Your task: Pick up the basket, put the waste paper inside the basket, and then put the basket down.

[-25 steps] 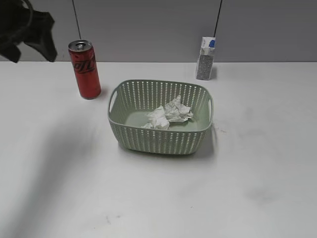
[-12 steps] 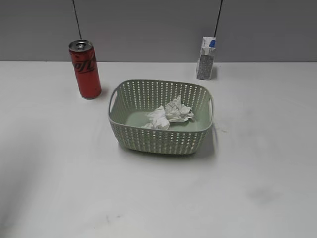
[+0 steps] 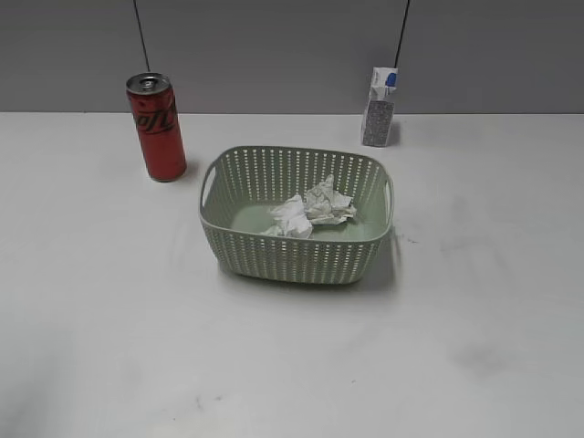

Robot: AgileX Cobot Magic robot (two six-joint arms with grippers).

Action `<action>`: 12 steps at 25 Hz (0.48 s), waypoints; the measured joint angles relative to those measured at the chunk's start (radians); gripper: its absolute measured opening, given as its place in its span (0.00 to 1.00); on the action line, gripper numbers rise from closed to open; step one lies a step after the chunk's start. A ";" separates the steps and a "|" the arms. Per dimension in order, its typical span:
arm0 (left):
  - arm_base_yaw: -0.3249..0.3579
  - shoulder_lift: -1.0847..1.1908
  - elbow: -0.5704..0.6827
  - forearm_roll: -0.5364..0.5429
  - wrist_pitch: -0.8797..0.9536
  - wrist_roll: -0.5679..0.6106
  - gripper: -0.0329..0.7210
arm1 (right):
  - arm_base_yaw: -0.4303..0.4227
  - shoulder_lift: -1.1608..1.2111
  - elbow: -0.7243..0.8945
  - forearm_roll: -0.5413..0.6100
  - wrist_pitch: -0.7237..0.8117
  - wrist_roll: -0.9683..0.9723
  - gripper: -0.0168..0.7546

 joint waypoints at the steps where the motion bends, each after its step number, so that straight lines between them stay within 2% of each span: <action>1: 0.000 -0.048 0.054 0.000 -0.020 0.000 0.83 | 0.000 0.000 0.000 0.000 0.000 0.000 0.79; 8: 0.000 -0.407 0.437 0.001 -0.171 0.001 0.83 | 0.000 0.000 0.000 0.002 0.001 0.002 0.79; 12: 0.000 -0.598 0.605 0.002 -0.203 0.001 0.83 | 0.000 0.000 0.000 0.002 0.001 0.002 0.79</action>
